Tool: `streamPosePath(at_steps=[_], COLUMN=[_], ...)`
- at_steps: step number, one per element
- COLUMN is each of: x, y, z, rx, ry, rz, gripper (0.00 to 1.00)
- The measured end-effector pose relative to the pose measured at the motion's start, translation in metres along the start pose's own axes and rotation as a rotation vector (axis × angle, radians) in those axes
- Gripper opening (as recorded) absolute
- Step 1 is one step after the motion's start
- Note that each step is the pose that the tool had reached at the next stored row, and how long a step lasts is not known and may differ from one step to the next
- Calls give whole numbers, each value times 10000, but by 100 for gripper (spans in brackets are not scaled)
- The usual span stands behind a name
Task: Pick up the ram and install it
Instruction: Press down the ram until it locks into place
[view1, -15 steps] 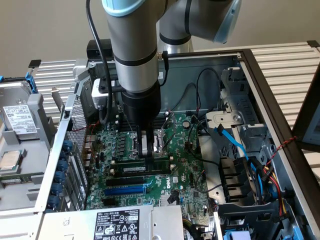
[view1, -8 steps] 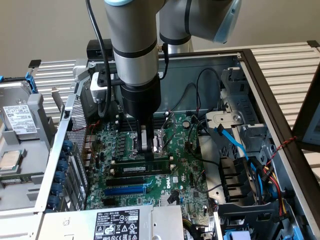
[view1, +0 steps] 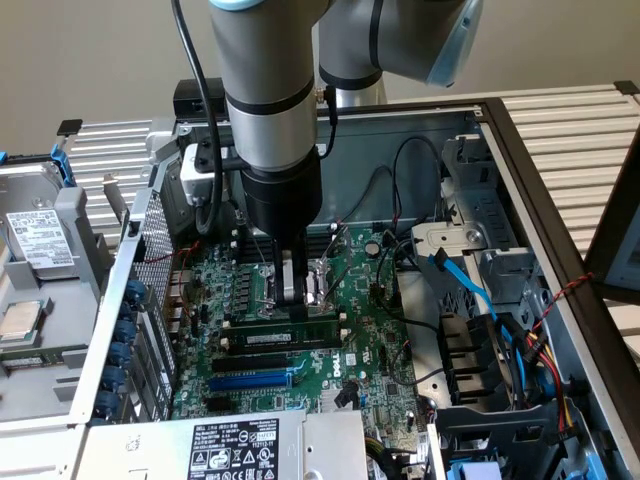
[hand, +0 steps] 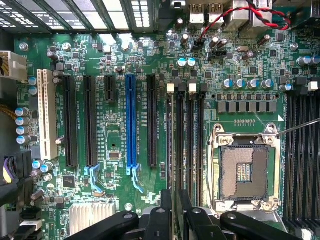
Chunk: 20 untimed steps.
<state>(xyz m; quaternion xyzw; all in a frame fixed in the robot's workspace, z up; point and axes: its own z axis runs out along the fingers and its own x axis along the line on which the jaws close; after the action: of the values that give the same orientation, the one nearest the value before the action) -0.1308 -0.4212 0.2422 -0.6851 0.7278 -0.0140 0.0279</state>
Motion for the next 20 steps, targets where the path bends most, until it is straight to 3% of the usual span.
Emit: streamPosePath(at_steps=[5,7,9,17,18,20], x=[0,0,0,0,-1,-2], y=[0,0,0,-5,-13,-32], z=[0,0,0,0,0,4], rx=[-1,0,0,-15,-84,-321], ry=[0,0,0,5,17,59], rz=[0,0,0,0,0,3], gripper=[20,11,10,10,10,10])
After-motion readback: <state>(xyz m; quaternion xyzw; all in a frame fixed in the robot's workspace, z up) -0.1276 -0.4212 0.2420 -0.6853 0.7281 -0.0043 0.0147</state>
